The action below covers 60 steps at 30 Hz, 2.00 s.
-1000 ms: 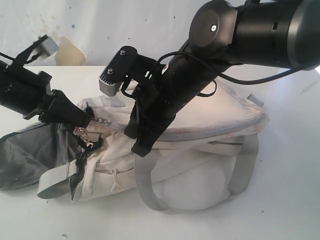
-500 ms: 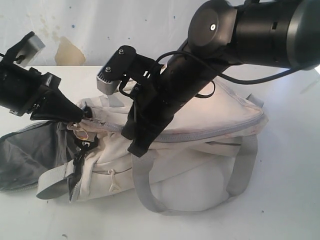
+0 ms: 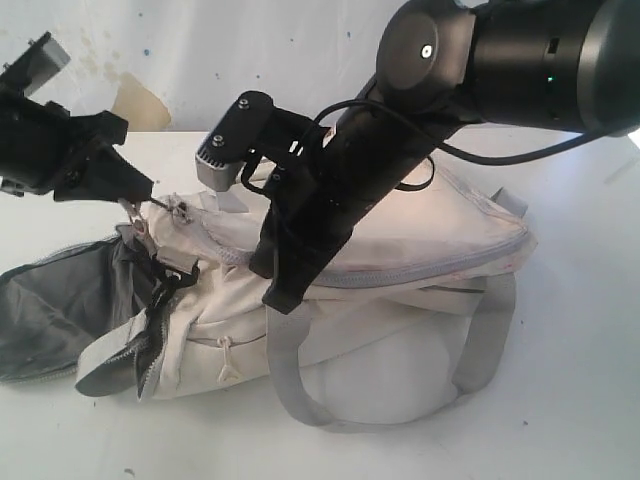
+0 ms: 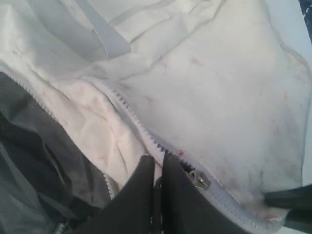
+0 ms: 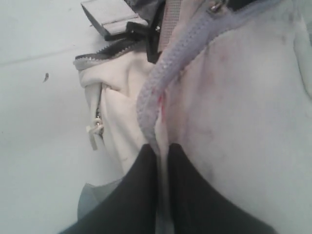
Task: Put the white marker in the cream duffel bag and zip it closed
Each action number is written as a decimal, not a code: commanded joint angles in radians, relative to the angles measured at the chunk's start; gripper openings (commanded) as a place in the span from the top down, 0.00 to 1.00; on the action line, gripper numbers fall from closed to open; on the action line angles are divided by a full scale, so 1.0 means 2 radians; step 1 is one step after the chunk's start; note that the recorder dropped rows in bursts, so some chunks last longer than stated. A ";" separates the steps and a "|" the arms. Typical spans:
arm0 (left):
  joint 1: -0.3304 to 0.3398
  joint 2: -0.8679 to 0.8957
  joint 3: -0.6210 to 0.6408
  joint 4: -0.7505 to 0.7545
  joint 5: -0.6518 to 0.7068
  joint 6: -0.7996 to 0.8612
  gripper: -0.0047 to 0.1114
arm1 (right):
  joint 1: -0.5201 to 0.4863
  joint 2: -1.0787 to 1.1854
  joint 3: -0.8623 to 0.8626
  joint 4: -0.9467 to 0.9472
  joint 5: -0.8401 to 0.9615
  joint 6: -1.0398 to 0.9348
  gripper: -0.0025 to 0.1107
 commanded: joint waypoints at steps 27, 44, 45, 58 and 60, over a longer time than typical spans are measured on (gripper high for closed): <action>0.009 0.033 -0.039 0.076 -0.272 0.022 0.50 | -0.015 0.043 0.004 -0.096 -0.150 0.274 0.59; 0.009 -0.057 -0.039 0.133 -0.086 -0.096 0.47 | -0.015 -0.050 0.003 -0.133 0.055 0.509 0.42; 0.009 -0.060 -0.039 0.164 -0.063 -0.120 0.47 | -0.015 -0.055 0.003 -0.137 0.068 0.509 0.52; 0.009 -0.089 -0.039 0.323 0.073 -0.236 0.74 | -0.075 -0.065 0.005 -0.154 0.142 0.516 0.97; 0.009 -0.089 -0.038 0.324 0.076 -0.236 0.83 | -0.089 -0.068 0.013 -0.155 0.141 0.516 0.98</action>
